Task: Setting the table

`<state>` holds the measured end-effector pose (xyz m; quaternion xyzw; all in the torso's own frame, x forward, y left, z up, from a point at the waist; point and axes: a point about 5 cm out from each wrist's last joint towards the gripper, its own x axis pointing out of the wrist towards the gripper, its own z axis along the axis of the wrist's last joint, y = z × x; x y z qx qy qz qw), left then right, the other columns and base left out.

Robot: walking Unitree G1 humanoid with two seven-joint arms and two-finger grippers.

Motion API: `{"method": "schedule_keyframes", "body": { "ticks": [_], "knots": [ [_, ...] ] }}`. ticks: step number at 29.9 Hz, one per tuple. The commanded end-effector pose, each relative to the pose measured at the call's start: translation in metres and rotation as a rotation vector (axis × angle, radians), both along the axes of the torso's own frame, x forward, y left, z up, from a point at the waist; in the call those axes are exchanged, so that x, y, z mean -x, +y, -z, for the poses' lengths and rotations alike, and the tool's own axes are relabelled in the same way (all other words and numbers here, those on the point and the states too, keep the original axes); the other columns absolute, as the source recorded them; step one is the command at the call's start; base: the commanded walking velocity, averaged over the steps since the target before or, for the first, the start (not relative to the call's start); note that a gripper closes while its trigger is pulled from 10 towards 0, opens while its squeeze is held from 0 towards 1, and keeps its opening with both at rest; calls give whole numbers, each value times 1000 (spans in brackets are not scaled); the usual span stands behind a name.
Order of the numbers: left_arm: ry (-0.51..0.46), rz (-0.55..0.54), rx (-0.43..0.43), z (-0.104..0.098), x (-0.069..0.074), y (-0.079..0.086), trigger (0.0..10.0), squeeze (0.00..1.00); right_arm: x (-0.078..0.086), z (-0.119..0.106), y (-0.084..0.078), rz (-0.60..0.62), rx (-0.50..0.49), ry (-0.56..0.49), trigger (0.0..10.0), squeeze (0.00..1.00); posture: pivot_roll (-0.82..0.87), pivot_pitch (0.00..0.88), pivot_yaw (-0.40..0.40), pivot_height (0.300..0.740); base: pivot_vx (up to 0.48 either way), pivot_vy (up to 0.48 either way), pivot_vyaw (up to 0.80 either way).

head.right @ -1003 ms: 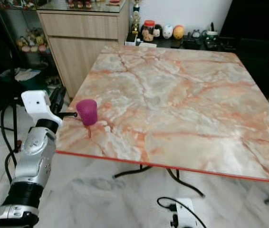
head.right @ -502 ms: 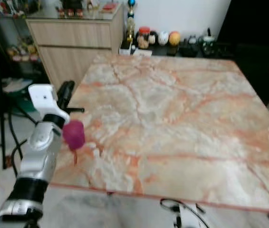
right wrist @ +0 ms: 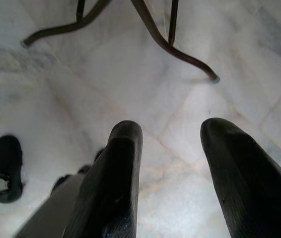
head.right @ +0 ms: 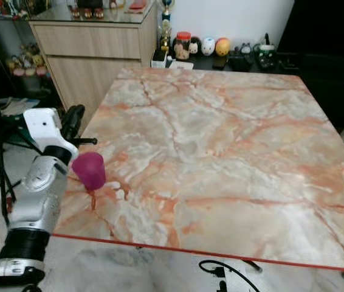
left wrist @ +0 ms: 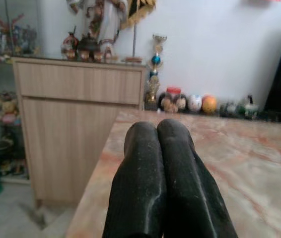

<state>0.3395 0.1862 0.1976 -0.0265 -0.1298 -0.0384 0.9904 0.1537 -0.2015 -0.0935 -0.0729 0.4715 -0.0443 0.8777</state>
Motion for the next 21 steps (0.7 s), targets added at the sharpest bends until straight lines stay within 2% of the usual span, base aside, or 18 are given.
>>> {"method": "schedule_keyframes", "body": {
  "ticks": [1,4,5,7,9,10,11,12,17,21],
  "knots": [
    [62,26,-29,2,2,1,10000,0,5,2,-2,-2,2,21,10000,0,49,0,-10,740,0,0,0],
    [171,19,-33,7,5,9,10000,0,9,3,-4,-1,3,32,10000,0,45,0,-4,740,0,0,0],
    [250,0,-33,9,9,18,10000,0,10,4,-3,-5,1,40,10000,0,48,0,-4,740,0,0,0],
    [268,-4,-33,10,10,20,10000,0,10,4,-3,-6,0,42,10000,0,48,0,-4,740,0,0,0],
    [326,-2,-56,12,13,22,10000,0,12,5,-2,-15,2,48,10000,0,51,0,-3,740,0,0,0],
    [368,-6,-37,14,17,23,10000,31,12,5,0,-25,4,53,10000,0,53,0,0,740,0,0,0],
    [368,-6,-37,14,17,23,10000,31,12,5,0,-25,4,53,10000,0,53,0,0,740,0,0,0],
    [405,-16,-14,15,20,24,10000,1000,13,6,1,-32,4,58,10000,0,55,0,0,740,0,0,0],
    [511,-6,91,17,23,23,10000,1000,13,6,2,-40,0,66,10000,0,58,0,-1,740,0,0,0],
    [573,7,124,20,24,20,10000,1000,13,6,2,-38,-2,67,10000,0,53,0,3,740,0,0,0]
  ]
}}
